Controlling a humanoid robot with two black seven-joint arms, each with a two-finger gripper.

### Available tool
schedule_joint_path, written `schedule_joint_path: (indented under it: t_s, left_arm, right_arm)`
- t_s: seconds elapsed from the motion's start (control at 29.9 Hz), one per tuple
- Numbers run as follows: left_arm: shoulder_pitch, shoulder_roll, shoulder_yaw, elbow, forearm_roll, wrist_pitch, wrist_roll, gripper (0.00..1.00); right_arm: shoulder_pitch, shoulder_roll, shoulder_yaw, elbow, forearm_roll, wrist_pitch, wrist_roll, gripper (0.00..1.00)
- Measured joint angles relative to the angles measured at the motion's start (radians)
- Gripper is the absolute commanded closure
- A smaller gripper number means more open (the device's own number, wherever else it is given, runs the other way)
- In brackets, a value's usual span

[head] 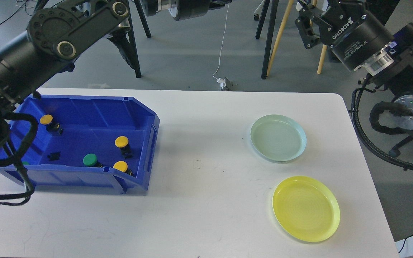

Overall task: Pass button and place on color plate
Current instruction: 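Pass the green button from the left gripper to the right gripper, then carry the green button with the right gripper onto the pale green plate, release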

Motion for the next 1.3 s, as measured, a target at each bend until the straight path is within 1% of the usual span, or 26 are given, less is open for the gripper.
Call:
schedule_joint_path:
  t_s: [0.17, 0.33, 0.4, 0.47, 0.6, 0.77, 0.94, 1.07, 1.17, 1.3]
  left_arm:
    - [0.019, 0.107, 0.002, -0.002, 0.001, 0.0, -0.007, 0.0]
    - [0.035, 0.205, -0.018, -0.008, -0.005, 0.0, -0.02, 0.0]
    - [0.035, 0.226, -0.04, -0.01, -0.008, 0.0, -0.033, 0.0]
    - [0.035, 0.235, -0.076, -0.01, -0.01, 0.0, -0.04, 0.0]
    - [0.035, 0.244, -0.118, -0.01, -0.01, 0.0, -0.043, 0.0]
    - [0.027, 0.251, -0.125, -0.01, -0.01, 0.0, -0.044, 0.0]
    - [0.027, 0.25, -0.127, -0.01, -0.01, 0.0, -0.044, 0.0]
    - [0.027, 0.249, -0.127, -0.01, -0.01, 0.0, -0.046, 0.0]
    - [0.027, 0.249, -0.127, -0.01, -0.009, 0.0, -0.045, 0.0]
    - [0.027, 0.251, -0.126, -0.01, -0.009, 0.0, -0.045, 0.0]
  right_arm:
    - [-0.086, -0.054, -0.012, -0.071, -0.008, 0.031, 0.0, 0.94]
    - [-0.168, -0.052, -0.07, -0.187, -0.054, 0.043, 0.0, 0.92]
    - [-0.182, -0.029, -0.112, -0.249, -0.079, 0.044, 0.0, 0.92]
    - [-0.186, 0.025, -0.173, -0.323, -0.096, 0.044, 0.0, 0.92]
    - [-0.188, 0.104, -0.281, -0.437, -0.103, 0.044, 0.0, 0.92]
    - [-0.187, 0.182, -0.365, -0.526, -0.115, 0.042, 0.0, 0.91]
    - [-0.187, 0.265, -0.443, -0.642, -0.123, 0.041, 0.0, 0.83]
    - [-0.186, 0.333, -0.476, -0.727, -0.125, 0.043, 0.0, 0.75]
    - [-0.185, 0.385, -0.501, -0.788, -0.126, 0.044, 0.0, 0.63]
    - [-0.185, 0.433, -0.52, -0.858, -0.126, 0.042, 0.0, 0.45]
